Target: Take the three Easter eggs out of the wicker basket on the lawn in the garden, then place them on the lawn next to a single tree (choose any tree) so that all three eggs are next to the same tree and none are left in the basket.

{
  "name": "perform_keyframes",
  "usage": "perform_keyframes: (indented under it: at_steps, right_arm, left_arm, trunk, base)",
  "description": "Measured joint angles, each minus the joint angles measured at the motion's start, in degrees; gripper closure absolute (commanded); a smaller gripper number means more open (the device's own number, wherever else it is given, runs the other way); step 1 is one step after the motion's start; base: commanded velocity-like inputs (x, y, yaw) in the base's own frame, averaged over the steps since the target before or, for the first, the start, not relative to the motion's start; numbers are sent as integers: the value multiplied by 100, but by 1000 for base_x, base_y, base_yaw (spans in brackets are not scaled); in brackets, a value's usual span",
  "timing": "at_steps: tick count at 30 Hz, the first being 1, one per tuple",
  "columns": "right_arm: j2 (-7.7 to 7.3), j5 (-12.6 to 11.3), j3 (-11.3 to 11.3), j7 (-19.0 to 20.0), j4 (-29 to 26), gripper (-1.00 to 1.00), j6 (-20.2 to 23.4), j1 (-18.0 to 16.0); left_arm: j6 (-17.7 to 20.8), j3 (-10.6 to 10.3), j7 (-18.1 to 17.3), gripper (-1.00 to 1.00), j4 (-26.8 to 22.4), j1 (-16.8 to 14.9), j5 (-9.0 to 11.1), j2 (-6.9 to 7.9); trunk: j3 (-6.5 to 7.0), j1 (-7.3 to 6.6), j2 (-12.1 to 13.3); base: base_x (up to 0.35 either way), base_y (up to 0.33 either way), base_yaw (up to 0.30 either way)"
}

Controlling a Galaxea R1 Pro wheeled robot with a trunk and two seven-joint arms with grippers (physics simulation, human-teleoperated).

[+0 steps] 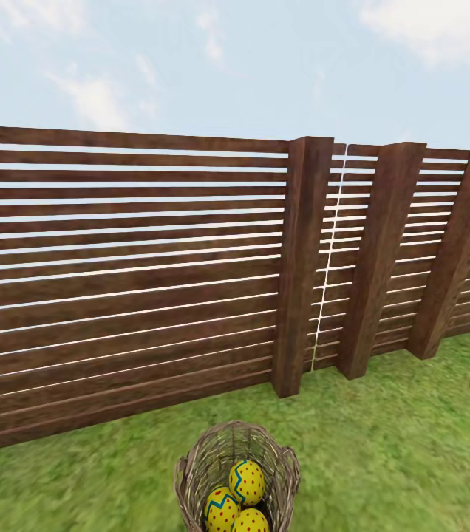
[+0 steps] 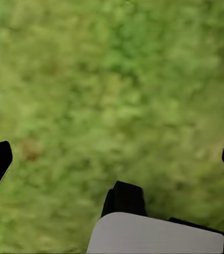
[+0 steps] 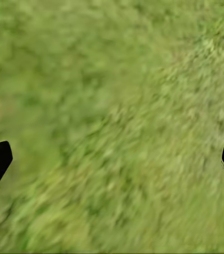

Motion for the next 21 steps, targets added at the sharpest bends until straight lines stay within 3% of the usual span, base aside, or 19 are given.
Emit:
perform_keyframes:
  at_steps: [5,8,12,18,21]
  right_arm:
    - [-17,-3,-5,3,-929,-100,764,-42]
    - [-19,-3,-10,4,-1267,-100,1102,-156]
    - [-20,-6,-24,4,-1619,-100,1574,-371]
    - [-16,-21,-46,5,-1899,-100,2007,-608]
    - [-2,-139,-43,18,-1956,-100,2235,-766]
  left_arm:
    - [949,-2,16,-100,-1264,-36,6,10]
    - [1347,-2,18,-100,-1678,-146,5,14]
    - [1920,0,19,-100,-2033,-396,8,19]
    - [2342,4,21,-100,-2367,-713,9,14]
    - [2699,4,25,-100,-2436,-951,14,-1]
  trunk:
    - [1,0,0]
    - [2,0,0]
    - [2,0,1]
    - [1,0,1]
    - [1,0,0]
  base:
    - [0,0,0]
    - [0,0,0]
    - [0,0,0]
    - [0,0,0]
    - [0,0,0]
